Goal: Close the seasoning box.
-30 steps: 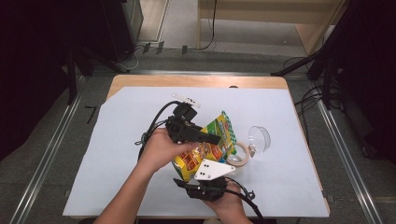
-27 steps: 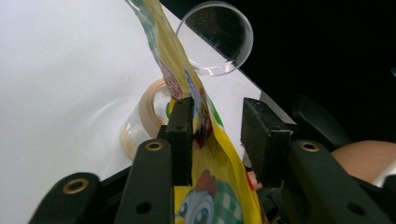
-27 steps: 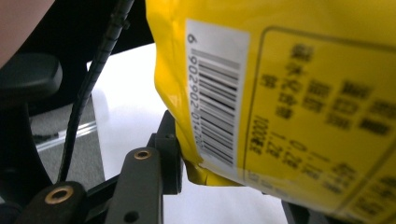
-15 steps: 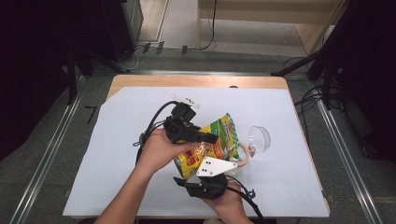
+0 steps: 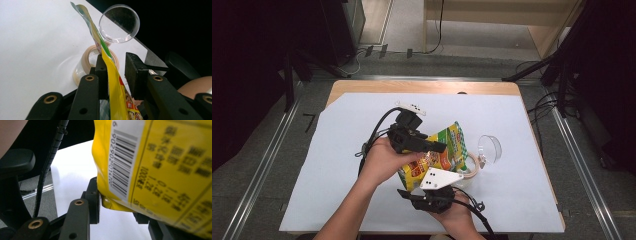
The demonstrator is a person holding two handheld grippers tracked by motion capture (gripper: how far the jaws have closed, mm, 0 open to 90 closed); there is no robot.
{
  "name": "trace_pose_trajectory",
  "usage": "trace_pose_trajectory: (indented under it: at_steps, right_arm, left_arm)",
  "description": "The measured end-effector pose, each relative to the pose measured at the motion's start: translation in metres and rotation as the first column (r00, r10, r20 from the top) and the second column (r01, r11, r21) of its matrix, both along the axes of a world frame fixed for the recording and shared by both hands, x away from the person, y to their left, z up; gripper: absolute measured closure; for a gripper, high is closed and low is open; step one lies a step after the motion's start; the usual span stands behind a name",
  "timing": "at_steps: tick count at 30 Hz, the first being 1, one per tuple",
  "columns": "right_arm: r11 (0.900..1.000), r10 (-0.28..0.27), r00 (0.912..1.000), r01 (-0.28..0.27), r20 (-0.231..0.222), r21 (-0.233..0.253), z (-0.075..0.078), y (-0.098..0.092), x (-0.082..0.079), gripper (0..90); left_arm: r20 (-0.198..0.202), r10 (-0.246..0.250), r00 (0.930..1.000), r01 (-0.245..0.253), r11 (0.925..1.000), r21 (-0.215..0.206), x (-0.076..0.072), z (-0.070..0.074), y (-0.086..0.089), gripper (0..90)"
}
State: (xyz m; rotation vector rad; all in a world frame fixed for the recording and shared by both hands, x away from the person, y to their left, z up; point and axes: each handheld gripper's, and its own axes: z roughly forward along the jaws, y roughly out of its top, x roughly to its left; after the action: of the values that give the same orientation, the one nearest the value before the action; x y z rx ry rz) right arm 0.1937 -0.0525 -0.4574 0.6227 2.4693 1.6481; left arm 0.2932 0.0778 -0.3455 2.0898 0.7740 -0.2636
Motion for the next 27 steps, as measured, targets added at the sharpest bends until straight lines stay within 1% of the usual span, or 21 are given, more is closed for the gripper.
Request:
trace_pose_trajectory:
  at_steps: [2, 5, 8, 9, 11, 13, 14, 15, 16, 19, 20, 22, 24, 26, 27]
  right_arm:
    - [1.0, -0.002, 1.0, 0.002, -0.001, -0.002, 0.0, 0.0, 0.001, 65.3]
    - [1.0, -0.004, 1.0, 0.004, -0.008, 0.001, 0.001, 0.0, 0.003, 65.4]
    - [1.0, -0.006, 1.0, 0.006, -0.004, 0.003, 0.002, 0.0, 0.003, 65.6]
    - [1.0, -0.003, 1.0, 0.004, -0.009, 0.005, 0.002, 0.001, 0.003, 65.8]
    - [1.0, -0.006, 0.9999, 0.006, -0.008, 0.01, 0.002, 0.001, 0.004, 66.2]
    - [1.0, -0.003, 0.9995, 0.004, -0.033, 0.022, 0.003, 0.001, 0.004, 66.2]
    - [1.0, -0.002, 0.9991, 0.003, -0.042, 0.023, 0.004, 0.001, 0.005, 66.2]
    - [1.0, -0.004, 0.9991, 0.005, -0.041, 0.025, 0.004, 0.002, 0.005, 66.1]
    - [1.0, -0.004, 0.9987, 0.005, -0.05, 0.027, 0.006, 0.002, 0.006, 66.0]
    - [1.0, -0.005, 0.9989, 0.006, -0.047, 0.027, 0.007, 0.003, 0.007, 65.9]
    - [1.0, -0.002, 0.9985, 0.004, -0.055, 0.026, 0.008, 0.003, 0.007, 65.9]
    - [1.0, -0.004, 0.9984, 0.005, -0.057, 0.025, 0.008, 0.004, 0.008, 65.9]
    - [1.0, -0.007, 0.9977, 0.009, -0.067, 0.022, 0.008, 0.004, 0.012, 66.1]
    - [1.0, -0.013, 0.9973, 0.014, -0.072, 0.018, 0.01, 0.004, 0.016, 66.1]
    - [1.0, -0.013, 0.9975, 0.014, -0.07, 0.023, 0.01, 0.004, 0.017, 66.1]
  left_arm:
    - [0.006, 0.003, 1.0, -0.003, 1.0, -0.002, 0.0, 0.001, 0.0, 72.7]
    - [0.003, 0.01, 0.9999, -0.01, 0.9999, -0.009, 0.0, 0.002, 0.001, 71.9]
    - [0.004, 0.007, 1.0, -0.007, 0.9999, -0.012, -0.001, 0.004, 0.001, 71.1]
    - [0.009, 0.009, 0.9999, -0.009, 0.9999, -0.011, -0.001, 0.005, 0.0, 71.1]
    - [0.02, 0.013, 0.9997, -0.013, 0.9999, -0.002, -0.002, 0.005, -0.001, 71.0]
    - [0.038, 0.024, 0.999, -0.025, 0.9994, 0.023, -0.002, 0.006, -0.002, 71.1]
    - [0.038, 0.028, 0.9989, -0.029, 0.9992, 0.028, -0.002, 0.006, -0.002, 71.1]
    - [0.029, 0.032, 0.9991, -0.033, 0.9992, 0.022, 0.0, 0.007, -0.002, 71.1]
    - [0.022, 0.033, 0.9992, -0.033, 0.9993, 0.018, 0.001, 0.007, -0.001, 71.1]
    - [-0.005, 0.033, 0.9994, -0.033, 0.9994, 0.009, 0.005, 0.007, 0.001, 72.1]
    - [-0.008, 0.028, 0.9996, -0.027, 0.9995, 0.015, 0.007, 0.007, 0.001, 72.6]
    - [-0.021, 0.027, 0.9994, -0.027, 0.9994, 0.024, 0.01, 0.007, 0.001, 73.8]
    - [-0.019, 0.026, 0.9995, -0.026, 0.9993, 0.027, 0.014, 0.007, -0.001, 75.3]
    - [-0.025, 0.029, 0.9993, -0.028, 0.9993, 0.026, 0.017, 0.009, -0.002, 75.4]
    - [-0.025, 0.024, 0.9994, -0.024, 0.9993, 0.028, 0.019, 0.01, -0.001, 75.5]
